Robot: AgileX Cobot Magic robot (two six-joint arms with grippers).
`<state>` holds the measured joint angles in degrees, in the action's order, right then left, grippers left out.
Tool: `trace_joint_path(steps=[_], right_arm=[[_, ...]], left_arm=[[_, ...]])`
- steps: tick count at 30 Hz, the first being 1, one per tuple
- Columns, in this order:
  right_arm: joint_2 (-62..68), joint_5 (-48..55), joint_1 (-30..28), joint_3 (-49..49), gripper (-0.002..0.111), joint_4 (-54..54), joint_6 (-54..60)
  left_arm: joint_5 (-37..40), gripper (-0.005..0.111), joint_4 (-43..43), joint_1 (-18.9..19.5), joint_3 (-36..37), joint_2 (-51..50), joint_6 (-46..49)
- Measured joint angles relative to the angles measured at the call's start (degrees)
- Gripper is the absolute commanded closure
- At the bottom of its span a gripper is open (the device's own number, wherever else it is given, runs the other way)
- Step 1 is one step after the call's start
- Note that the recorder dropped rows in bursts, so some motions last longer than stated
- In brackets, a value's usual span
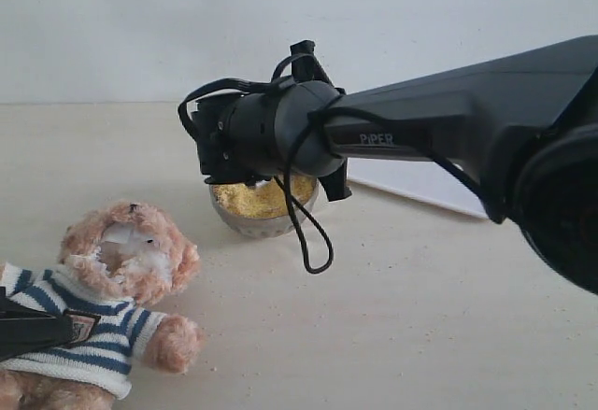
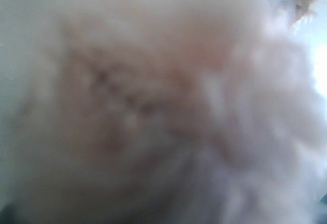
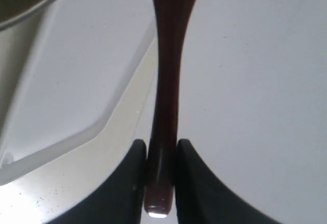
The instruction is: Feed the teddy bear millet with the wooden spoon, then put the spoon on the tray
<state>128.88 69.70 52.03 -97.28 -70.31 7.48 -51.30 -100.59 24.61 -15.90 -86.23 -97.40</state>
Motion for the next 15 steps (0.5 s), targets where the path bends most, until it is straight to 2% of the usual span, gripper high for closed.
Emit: trace_joint_path(steps=[15], right_arm=[[5.72,-0.12,-0.25,0.0,0.107,-2.24,-2.37]], left_arm=[[0.0,0.101,0.0,0.0,0.0,0.0,0.0]])
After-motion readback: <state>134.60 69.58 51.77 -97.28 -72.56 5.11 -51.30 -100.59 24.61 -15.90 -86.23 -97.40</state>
